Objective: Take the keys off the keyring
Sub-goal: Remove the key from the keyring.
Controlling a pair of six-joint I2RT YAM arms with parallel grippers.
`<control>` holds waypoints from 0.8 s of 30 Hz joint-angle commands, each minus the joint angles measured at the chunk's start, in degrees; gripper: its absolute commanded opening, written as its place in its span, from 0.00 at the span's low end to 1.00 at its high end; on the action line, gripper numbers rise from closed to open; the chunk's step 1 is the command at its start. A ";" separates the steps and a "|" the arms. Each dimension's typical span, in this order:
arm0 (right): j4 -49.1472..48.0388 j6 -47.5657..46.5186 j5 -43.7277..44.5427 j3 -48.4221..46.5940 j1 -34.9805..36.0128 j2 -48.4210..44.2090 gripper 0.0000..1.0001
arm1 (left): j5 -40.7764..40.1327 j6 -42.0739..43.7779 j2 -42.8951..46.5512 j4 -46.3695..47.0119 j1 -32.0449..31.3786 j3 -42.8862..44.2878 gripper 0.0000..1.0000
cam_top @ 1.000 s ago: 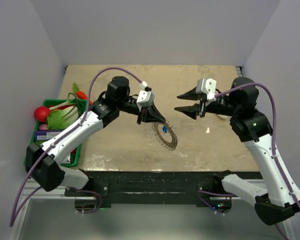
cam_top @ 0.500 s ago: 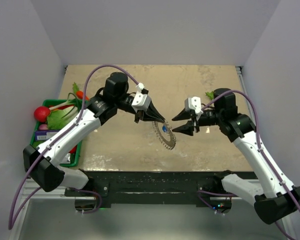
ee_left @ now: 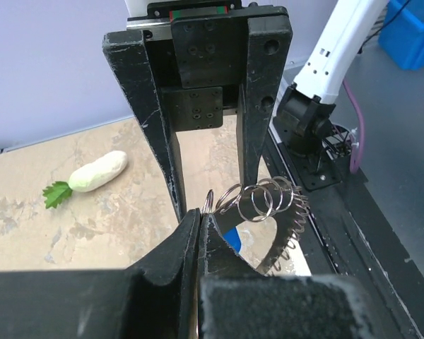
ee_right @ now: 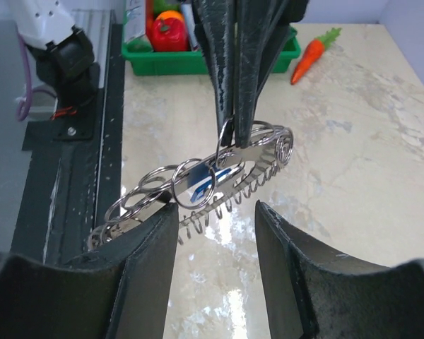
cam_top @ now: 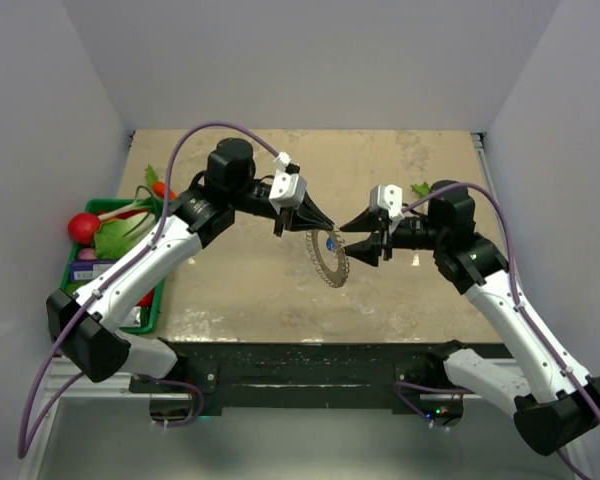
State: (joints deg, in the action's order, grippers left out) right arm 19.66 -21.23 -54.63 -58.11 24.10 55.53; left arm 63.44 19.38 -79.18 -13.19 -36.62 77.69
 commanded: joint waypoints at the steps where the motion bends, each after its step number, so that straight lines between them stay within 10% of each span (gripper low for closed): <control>1: -9.45 8.21 2.87 0.53 0.16 0.72 0.51 | -2.44 -7.75 -0.10 8.78 0.06 0.36 0.00; 15: -17.29 14.20 3.56 1.33 0.69 3.53 0.48 | -3.67 -11.99 -0.72 12.31 -0.03 -1.05 0.00; 24: -14.40 11.22 4.45 1.51 0.69 2.39 0.11 | -4.29 -12.26 -0.19 12.22 0.15 -1.66 0.00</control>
State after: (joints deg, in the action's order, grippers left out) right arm 5.61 -8.25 -50.78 -56.45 24.43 59.20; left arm 59.37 8.03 -80.25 -3.92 -36.62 76.12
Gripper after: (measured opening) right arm 0.316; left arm 0.019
